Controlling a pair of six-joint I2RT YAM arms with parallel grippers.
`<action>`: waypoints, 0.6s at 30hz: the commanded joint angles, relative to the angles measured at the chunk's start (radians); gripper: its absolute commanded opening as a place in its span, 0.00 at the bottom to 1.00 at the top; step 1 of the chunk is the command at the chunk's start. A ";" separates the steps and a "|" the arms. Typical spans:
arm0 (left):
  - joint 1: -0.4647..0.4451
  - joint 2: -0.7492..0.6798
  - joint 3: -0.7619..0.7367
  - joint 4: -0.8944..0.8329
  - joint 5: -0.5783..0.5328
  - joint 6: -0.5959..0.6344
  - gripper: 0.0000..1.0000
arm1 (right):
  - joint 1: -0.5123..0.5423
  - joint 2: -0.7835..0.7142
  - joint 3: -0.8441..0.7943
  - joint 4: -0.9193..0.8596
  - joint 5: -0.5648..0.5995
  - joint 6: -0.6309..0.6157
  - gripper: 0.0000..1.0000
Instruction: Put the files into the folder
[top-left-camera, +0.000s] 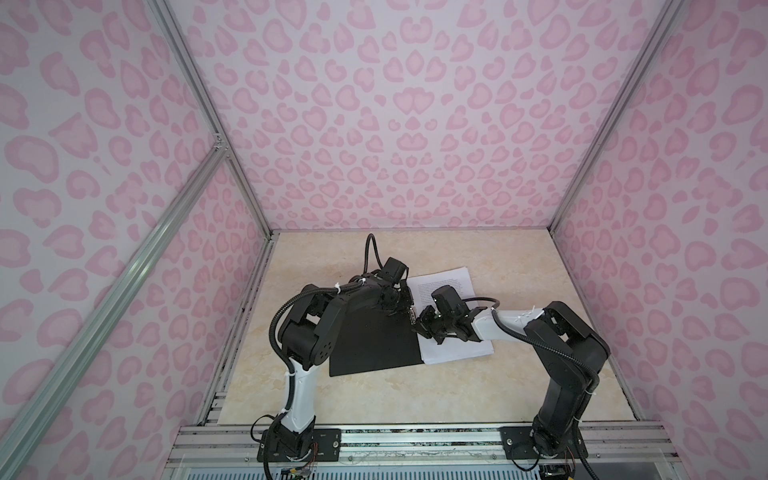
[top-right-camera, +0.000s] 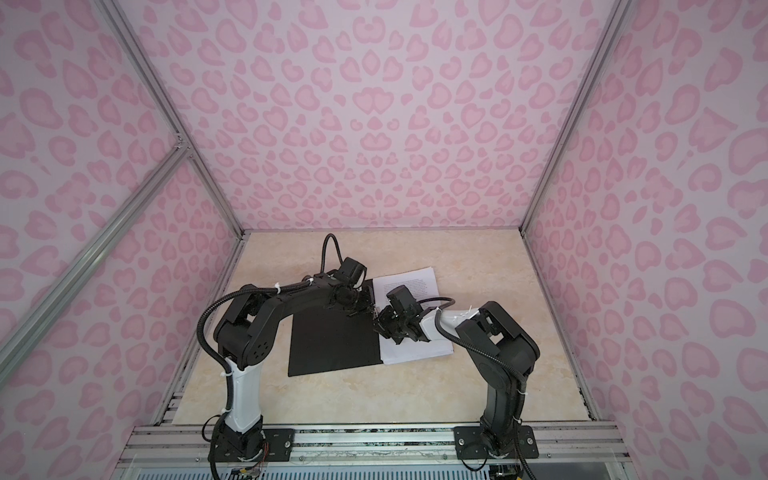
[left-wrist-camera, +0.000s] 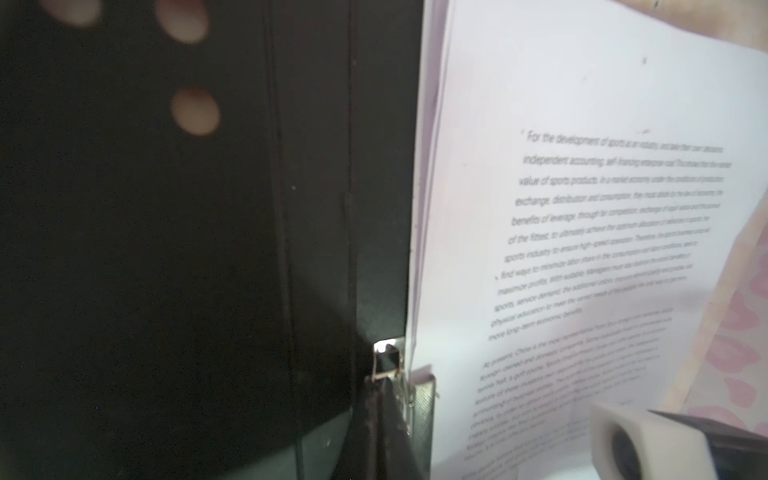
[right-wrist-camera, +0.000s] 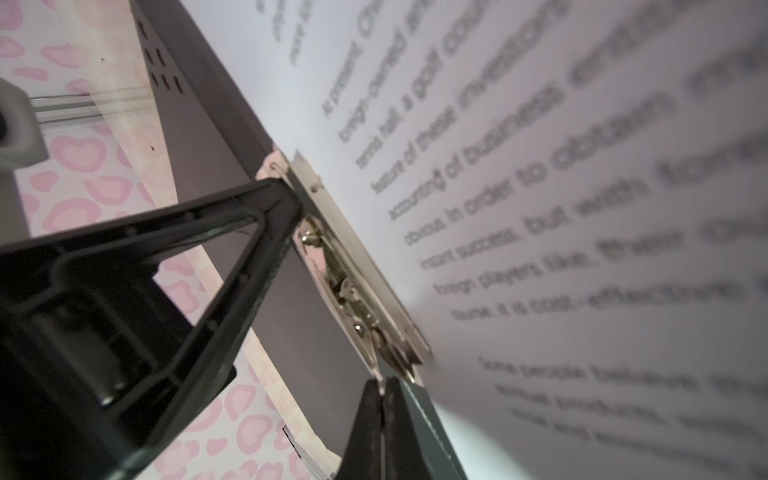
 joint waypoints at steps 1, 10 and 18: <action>0.017 0.013 -0.013 -0.081 -0.159 0.009 0.03 | 0.001 0.035 -0.017 -0.293 0.089 -0.008 0.00; 0.023 0.014 -0.050 -0.081 -0.164 0.008 0.03 | 0.000 0.082 -0.009 -0.342 0.132 -0.023 0.00; 0.025 0.011 -0.077 -0.065 -0.159 -0.009 0.03 | -0.003 0.124 0.010 -0.377 0.169 -0.091 0.00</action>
